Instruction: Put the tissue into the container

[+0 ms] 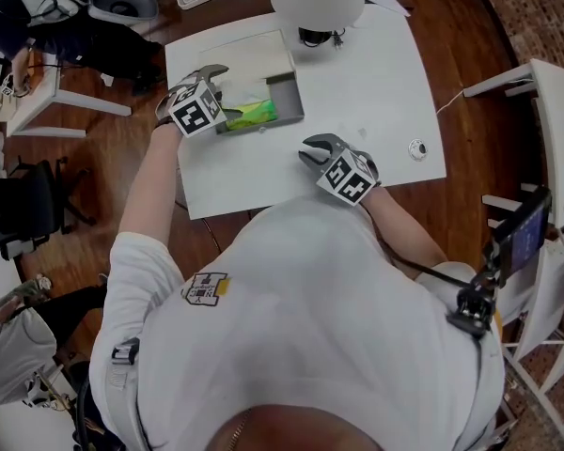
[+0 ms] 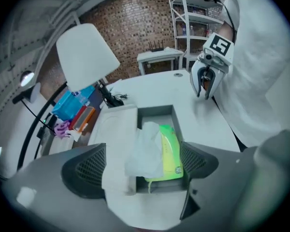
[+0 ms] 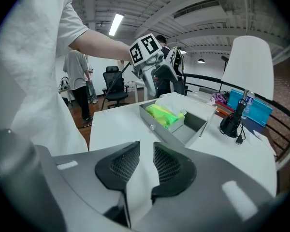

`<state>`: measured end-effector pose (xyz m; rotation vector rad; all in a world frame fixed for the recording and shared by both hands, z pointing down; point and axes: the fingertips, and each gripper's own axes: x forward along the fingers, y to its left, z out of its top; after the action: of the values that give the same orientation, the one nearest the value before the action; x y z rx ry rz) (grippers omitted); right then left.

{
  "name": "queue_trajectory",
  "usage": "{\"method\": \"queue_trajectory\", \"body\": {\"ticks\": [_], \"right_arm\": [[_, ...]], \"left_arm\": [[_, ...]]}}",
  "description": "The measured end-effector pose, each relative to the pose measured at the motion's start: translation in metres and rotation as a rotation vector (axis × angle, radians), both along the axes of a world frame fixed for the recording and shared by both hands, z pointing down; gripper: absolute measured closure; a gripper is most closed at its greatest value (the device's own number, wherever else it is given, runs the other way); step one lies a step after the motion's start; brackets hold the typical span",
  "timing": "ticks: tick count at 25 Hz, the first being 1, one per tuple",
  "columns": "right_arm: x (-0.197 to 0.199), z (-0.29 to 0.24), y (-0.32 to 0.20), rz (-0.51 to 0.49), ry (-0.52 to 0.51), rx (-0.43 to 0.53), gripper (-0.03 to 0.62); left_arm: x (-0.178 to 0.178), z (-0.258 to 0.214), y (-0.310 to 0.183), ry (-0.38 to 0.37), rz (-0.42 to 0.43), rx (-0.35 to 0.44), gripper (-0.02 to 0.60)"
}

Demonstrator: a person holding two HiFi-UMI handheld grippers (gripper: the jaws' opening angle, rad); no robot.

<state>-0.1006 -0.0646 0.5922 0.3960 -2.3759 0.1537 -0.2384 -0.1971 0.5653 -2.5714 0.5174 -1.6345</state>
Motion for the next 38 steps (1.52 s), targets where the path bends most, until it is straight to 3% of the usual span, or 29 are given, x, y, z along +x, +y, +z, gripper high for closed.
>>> {"method": "queue_trajectory", "body": {"ticks": [2, 4, 7, 10, 12, 16, 19, 24, 30, 38], "right_arm": [[-0.001, -0.002, -0.003, 0.007, -0.002, 0.007, 0.507], [-0.001, -0.005, -0.006, 0.018, -0.007, 0.017, 0.507], [0.0, -0.012, -0.011, 0.039, -0.013, 0.035, 0.507], [0.001, -0.017, -0.013, 0.054, -0.016, 0.044, 0.507], [0.0, -0.019, -0.011, 0.056, -0.021, 0.045, 0.507], [-0.007, -0.016, 0.001, 0.051, -0.009, 0.025, 0.507], [-0.017, -0.01, 0.018, 0.044, -0.001, 0.001, 0.507], [-0.026, 0.001, 0.059, 0.047, 0.001, -0.048, 0.507], [-0.01, 0.015, 0.104, 0.0, 0.003, -0.087, 0.51], [0.057, 0.037, 0.157, -0.028, -0.01, -0.161, 0.551]], "left_arm": [[0.0, -0.031, -0.009, 0.053, -0.023, 0.098, 0.114], [0.001, -0.073, -0.014, 0.155, -0.063, 0.225, 0.115], [0.003, -0.141, 0.001, 0.423, -0.159, 0.38, 0.139], [0.0, -0.166, 0.037, 0.652, -0.261, 0.41, 0.228], [0.001, -0.144, 0.066, 0.706, -0.308, 0.358, 0.278], [0.015, -0.054, 0.13, 0.669, -0.354, 0.152, 0.324], [0.032, 0.001, 0.181, 0.659, -0.357, -0.001, 0.41], [0.053, 0.043, 0.246, 0.647, -0.306, -0.122, 0.581], [0.074, 0.074, 0.294, 0.58, -0.291, -0.211, 0.581], [0.11, 0.111, 0.35, 0.522, -0.495, -0.289, 0.581]]}}
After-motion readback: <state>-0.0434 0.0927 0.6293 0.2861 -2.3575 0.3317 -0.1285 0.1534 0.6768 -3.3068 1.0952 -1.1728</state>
